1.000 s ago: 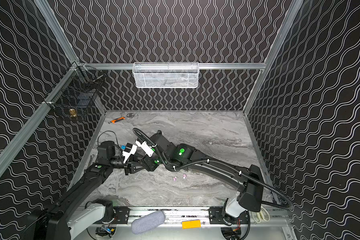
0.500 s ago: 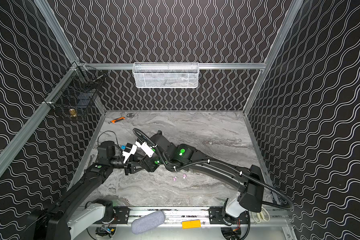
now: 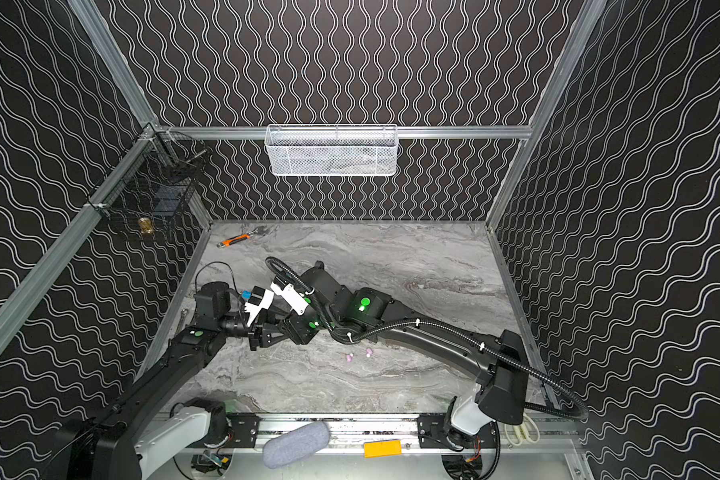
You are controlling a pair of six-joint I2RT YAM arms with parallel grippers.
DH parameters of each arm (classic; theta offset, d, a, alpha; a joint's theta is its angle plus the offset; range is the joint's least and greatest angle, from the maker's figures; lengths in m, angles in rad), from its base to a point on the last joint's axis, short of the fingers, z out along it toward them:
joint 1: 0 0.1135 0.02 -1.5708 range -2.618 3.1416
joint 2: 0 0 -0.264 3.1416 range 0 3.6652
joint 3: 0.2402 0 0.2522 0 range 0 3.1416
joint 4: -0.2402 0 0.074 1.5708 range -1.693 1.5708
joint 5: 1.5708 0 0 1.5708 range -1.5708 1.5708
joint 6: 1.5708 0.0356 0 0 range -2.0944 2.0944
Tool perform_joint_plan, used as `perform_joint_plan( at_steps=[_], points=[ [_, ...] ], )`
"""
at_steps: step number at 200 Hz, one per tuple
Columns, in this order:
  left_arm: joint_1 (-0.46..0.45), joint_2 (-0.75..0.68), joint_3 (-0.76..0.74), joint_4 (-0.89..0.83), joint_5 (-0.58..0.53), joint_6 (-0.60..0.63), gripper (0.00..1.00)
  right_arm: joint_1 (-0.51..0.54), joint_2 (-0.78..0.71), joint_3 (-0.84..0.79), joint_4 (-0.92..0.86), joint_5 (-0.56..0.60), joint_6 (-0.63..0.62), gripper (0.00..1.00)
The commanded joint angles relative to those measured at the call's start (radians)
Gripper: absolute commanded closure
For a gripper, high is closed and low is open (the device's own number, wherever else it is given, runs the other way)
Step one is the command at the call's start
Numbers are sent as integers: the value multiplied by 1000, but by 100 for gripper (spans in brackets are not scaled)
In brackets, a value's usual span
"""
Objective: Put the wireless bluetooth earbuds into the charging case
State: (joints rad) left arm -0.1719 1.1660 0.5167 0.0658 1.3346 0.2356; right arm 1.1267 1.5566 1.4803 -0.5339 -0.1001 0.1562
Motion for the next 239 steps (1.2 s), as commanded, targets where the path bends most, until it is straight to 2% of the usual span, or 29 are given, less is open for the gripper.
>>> perform_joint_plan(
  at_steps=[1, 127, 239],
  points=[
    [-1, 1, 8, 26, 5, 2, 98, 4, -10, 2, 16, -26, 0, 43],
    [0, 4, 8, 25, 5, 3, 98, 6, -36, -4, 28, -9, 3, 42],
    [-1, 3, 9, 25, 8, 0, 98, 6, 13, 35, 5, 42, -21, 32]
  ],
)
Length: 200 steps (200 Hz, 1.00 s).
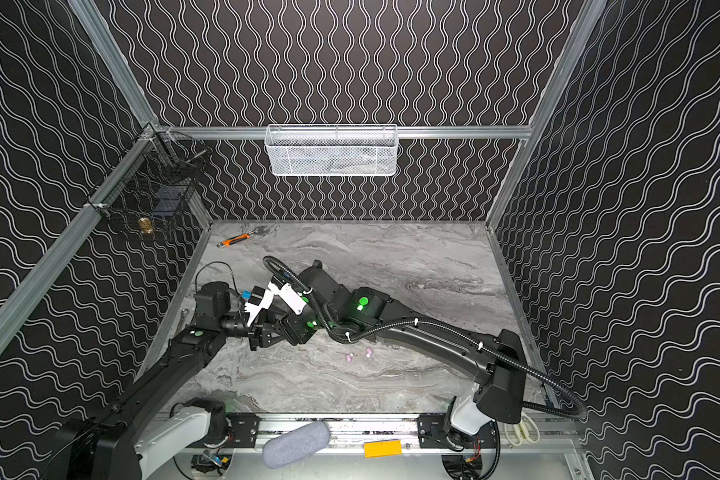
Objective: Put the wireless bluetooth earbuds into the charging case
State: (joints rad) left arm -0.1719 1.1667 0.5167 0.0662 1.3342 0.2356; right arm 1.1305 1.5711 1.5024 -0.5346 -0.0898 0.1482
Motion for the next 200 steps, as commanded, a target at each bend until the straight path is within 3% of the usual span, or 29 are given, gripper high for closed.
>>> perform_joint_plan(
  at_steps=[1, 200],
  points=[
    [0, 4, 9, 25, 8, 0, 98, 2, -1, 13, 6, 32, -13, 32],
    [-1, 9, 13, 24, 7, 1, 98, 3, -13, -16, 10, -2, -7, 33]
  ],
)
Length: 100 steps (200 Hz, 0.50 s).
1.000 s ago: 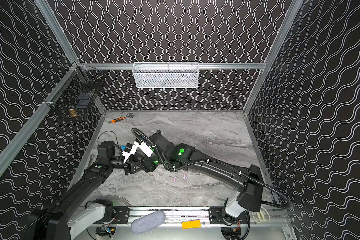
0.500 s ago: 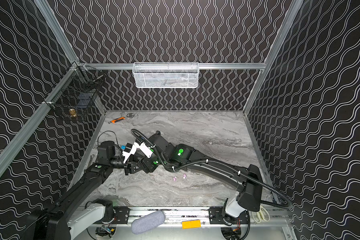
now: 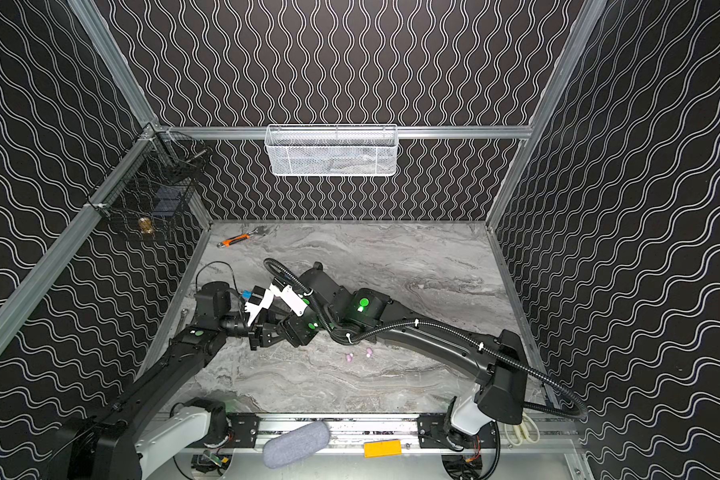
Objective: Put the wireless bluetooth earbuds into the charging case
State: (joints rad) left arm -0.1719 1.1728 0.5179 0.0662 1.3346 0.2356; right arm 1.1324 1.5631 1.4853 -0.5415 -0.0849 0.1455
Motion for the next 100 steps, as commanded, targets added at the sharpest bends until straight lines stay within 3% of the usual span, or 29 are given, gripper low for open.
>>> perform_joint_plan(
  at_steps=[1, 100],
  points=[
    [-1, 4, 11, 24, 6, 1, 98, 1, -6, 1, 18, -8, -4, 33],
    [0, 2, 11, 24, 6, 0, 97, 3, -1, 6, 18, -48, -3, 34]
  ],
)
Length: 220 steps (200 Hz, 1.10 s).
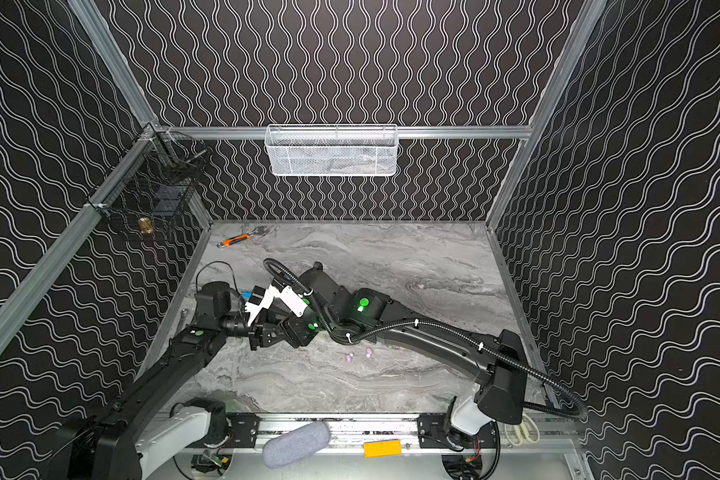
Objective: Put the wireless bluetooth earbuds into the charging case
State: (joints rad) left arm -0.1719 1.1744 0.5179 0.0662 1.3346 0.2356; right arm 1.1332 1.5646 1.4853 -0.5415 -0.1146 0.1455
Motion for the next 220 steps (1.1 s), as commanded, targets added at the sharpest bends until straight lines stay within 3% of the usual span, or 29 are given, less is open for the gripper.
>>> perform_joint_plan(
  at_steps=[1, 144, 220],
  points=[
    [0, -1, 11, 24, 7, 0, 97, 2, -2, 6, 17, -19, -3, 34],
    [-1, -3, 14, 24, 4, 0, 98, 4, -8, 16, -6, 55, 20, 34],
    [-1, -5, 8, 25, -33, 15, 98, -10, -34, 49, -1, 120, 180, 58]
  ],
)
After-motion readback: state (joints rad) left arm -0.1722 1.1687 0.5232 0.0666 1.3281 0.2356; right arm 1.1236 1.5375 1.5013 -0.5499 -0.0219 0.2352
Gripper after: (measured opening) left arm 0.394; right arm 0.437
